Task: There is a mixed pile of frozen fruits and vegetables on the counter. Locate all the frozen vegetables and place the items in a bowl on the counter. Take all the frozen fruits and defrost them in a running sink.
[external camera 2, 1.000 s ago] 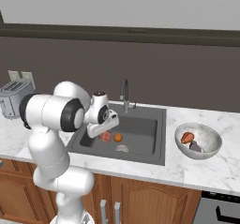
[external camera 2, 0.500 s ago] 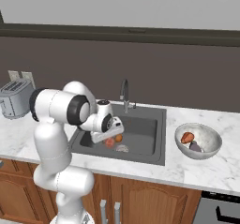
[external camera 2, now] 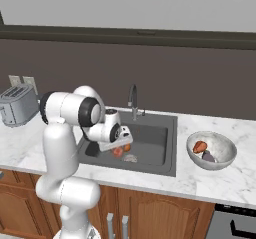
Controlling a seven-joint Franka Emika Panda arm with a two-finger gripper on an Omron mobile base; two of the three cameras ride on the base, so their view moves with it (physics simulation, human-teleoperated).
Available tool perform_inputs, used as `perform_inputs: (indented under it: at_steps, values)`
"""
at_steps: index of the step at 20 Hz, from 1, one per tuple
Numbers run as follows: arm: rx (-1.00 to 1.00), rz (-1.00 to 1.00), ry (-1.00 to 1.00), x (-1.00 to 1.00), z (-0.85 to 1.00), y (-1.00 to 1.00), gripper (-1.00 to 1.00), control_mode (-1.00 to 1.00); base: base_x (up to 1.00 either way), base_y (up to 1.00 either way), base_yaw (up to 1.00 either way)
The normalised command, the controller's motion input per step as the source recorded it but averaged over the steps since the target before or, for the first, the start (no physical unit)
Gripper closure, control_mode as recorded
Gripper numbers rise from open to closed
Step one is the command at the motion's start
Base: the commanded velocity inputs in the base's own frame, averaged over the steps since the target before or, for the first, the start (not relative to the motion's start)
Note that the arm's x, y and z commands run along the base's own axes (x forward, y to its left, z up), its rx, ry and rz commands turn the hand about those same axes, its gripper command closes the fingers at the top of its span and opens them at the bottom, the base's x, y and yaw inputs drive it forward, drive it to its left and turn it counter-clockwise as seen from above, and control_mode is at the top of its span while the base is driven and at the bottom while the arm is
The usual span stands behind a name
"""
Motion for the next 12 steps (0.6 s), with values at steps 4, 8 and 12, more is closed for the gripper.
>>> perform_inputs:
  at_steps: [4, 8, 12]
  values:
    - [0.04, -0.05, 0.05, 0.39, -0.08, -0.04, 1.0, -1.0, 0.0, 0.0, 0.0]
    - [0.03, -0.04, 0.07, 0.39, -0.21, -0.09, 1.0, -1.0, 0.0, 0.0, 0.0]
    - [0.01, -0.04, 0.05, 0.44, -0.27, -0.05, 1.0, -1.0, 0.0, 0.0, 0.0]
